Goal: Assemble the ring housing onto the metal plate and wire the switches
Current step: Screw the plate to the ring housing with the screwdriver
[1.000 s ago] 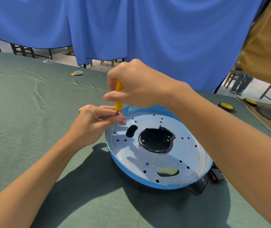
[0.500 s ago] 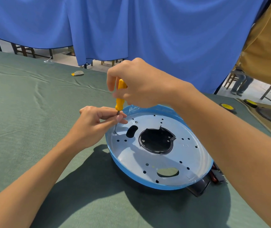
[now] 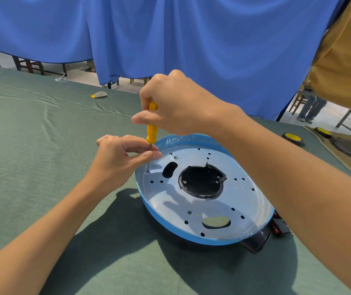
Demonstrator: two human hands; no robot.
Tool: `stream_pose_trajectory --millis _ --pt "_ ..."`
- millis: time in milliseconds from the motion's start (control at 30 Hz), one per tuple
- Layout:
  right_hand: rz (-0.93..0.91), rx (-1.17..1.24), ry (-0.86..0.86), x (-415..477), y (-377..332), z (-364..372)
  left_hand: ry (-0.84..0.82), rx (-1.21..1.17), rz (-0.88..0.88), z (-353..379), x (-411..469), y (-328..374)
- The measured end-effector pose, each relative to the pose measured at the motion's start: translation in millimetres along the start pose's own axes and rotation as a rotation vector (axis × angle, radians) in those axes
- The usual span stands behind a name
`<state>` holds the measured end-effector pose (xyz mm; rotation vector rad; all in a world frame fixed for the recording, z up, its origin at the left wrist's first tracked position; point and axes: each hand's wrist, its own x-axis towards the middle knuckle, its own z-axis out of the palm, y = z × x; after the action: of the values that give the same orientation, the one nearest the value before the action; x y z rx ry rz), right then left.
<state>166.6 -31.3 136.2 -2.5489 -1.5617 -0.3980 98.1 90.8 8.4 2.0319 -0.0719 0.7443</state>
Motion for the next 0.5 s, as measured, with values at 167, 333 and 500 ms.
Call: stream_pose_trajectory --millis 167,333,500 --pt "-0.056 0.054 -0.035 -2.3 1.7 -5.0 -0.045 -0.038 0.014 -1.8 1.1 -5.5" --pt "-0.009 0.001 0.025 -1.3 -0.4 -1.9 -0.012 0.064 0.054 1.7 -0.3 -0.9" --pt "-0.019 -0.015 -0.029 -3.7 -2.0 -0.3 -0.01 -0.019 0.022 0.5 1.2 -3.7"
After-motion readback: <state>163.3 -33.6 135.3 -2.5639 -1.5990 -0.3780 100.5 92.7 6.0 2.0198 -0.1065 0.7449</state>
